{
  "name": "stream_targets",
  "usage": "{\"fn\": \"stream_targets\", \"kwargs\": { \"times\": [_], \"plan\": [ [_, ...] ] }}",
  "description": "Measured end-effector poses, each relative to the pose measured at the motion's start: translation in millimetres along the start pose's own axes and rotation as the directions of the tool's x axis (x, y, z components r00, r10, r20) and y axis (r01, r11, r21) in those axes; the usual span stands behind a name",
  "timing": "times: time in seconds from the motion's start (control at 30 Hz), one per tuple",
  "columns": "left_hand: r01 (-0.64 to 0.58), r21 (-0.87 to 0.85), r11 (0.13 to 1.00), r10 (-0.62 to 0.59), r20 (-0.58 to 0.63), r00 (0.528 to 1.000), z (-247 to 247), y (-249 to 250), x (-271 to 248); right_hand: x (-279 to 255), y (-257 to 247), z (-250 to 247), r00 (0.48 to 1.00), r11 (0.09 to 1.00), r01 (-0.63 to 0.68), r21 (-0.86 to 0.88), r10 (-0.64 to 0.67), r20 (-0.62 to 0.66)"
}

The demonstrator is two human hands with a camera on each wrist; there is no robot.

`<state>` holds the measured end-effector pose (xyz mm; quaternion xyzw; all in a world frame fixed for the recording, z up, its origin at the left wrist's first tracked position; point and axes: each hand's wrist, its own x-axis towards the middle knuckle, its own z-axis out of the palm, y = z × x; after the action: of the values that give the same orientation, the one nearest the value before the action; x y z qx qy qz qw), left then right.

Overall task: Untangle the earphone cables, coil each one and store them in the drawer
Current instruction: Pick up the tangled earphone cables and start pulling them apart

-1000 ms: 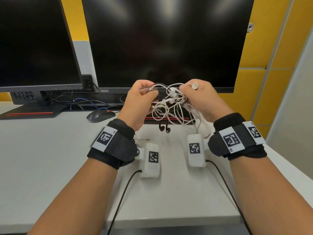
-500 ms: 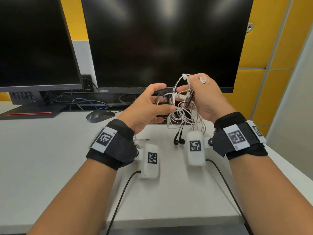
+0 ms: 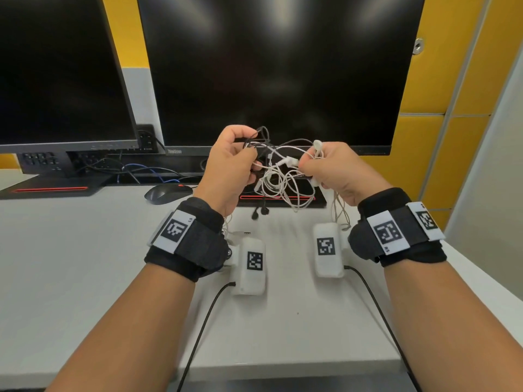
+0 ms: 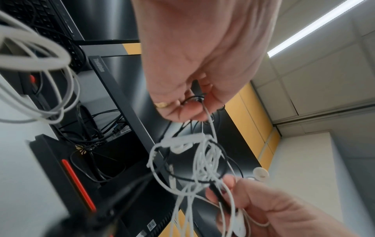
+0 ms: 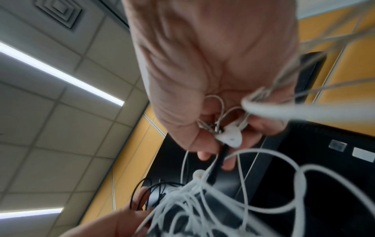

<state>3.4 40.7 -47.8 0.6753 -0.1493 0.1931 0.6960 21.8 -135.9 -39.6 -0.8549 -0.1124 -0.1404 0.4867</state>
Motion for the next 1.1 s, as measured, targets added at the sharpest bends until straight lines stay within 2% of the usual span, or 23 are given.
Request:
{"fn": "stream_targets", "kwargs": {
  "times": [0.07,0.13,0.23,0.3,0.4,0.5,0.57,0.7,0.8,0.9,0.97,1.1],
  "plan": [
    [0.007,0.055,0.998,-0.006,-0.018,1.0,-2,-1,0,3,3,-1,0.994,1.0,0.009,-0.007,-0.009,-0.108],
    [0.042,0.108,0.993,-0.039,-0.024,0.999,-2,-2,0,4,4,-3,0.979,0.998,0.025,0.058,-0.012,-0.204],
    [0.15,0.172,0.974,-0.153,0.006,0.988,-1,-2,0,4,2,-6,0.956,0.98,0.068,0.186,-0.01,-0.293],
    [0.182,0.242,0.953,-0.209,0.089,0.974,1,-2,-3,4,0,-7,0.957,0.954,0.087,0.286,0.0,-0.291],
    [0.165,0.411,0.897,-0.275,0.225,0.935,3,1,-8,3,-3,-7,0.972,0.869,0.106,0.483,0.011,-0.234],
    [0.147,0.471,0.87,-0.289,0.244,0.926,4,1,-8,4,-4,-8,0.975,0.817,0.131,0.561,-0.005,-0.221],
    [0.132,0.442,0.887,-0.248,0.216,0.944,3,1,-7,4,-3,-8,0.975,0.843,0.12,0.525,0.001,-0.224],
    [0.147,0.298,0.943,-0.196,0.142,0.97,4,2,-6,4,1,-6,0.986,0.966,0.023,0.256,0.02,-0.166],
    [0.129,0.251,0.959,-0.162,0.115,0.98,7,1,-5,0,-5,-6,0.996,0.97,-0.005,0.243,0.025,-0.08],
    [0.098,0.227,0.969,-0.125,0.111,0.986,8,-1,-6,-1,-13,-5,0.996,0.974,0.008,0.224,0.011,-0.084],
    [0.084,0.205,0.975,-0.11,0.119,0.987,8,-1,-6,-2,-13,-3,0.997,0.984,0.04,0.175,-0.029,-0.065],
    [0.046,0.142,0.989,-0.063,0.117,0.991,8,0,-6,-3,-5,-2,0.989,0.987,0.119,0.11,-0.127,0.075]
  ]
}}
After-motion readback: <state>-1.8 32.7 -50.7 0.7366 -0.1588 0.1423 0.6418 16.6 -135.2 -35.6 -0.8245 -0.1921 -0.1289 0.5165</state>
